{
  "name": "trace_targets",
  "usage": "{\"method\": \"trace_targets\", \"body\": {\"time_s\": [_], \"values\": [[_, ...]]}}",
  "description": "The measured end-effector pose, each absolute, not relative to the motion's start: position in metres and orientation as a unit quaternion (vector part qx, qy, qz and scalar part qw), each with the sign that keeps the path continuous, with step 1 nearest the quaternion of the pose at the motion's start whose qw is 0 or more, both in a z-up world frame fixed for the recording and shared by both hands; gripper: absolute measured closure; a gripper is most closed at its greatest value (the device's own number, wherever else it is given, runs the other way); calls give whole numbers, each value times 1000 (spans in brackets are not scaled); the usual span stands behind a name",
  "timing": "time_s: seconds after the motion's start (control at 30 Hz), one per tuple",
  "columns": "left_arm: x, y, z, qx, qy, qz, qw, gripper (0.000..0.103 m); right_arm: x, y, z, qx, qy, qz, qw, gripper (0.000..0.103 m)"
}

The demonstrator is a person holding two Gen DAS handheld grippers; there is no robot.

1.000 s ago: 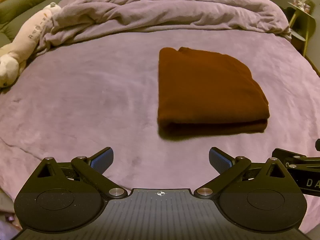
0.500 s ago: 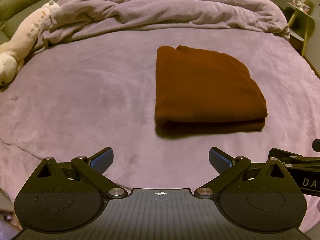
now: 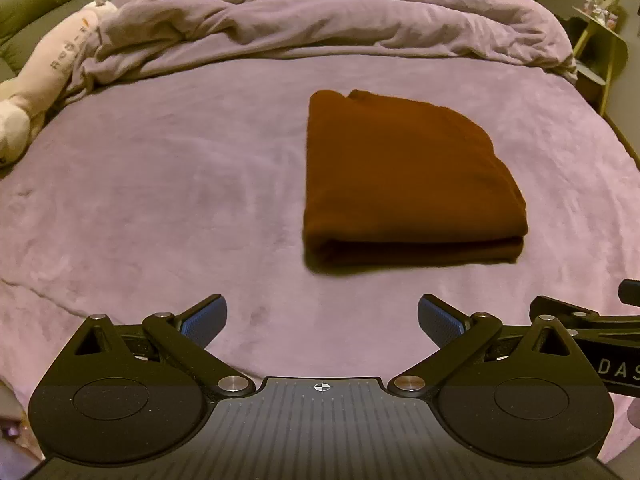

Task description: Fold small clothes

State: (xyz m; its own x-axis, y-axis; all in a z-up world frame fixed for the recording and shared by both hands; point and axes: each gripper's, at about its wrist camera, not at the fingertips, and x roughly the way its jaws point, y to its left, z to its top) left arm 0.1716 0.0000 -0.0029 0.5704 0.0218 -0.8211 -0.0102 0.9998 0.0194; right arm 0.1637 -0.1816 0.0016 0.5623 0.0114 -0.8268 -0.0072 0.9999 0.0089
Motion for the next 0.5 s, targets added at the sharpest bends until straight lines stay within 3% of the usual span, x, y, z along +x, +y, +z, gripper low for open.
{"method": "trace_targets", "body": {"time_s": [0.5], "values": [[170, 0, -3, 4, 468, 13, 884, 0, 162, -180, 3, 0, 466, 10, 885, 4]]}}
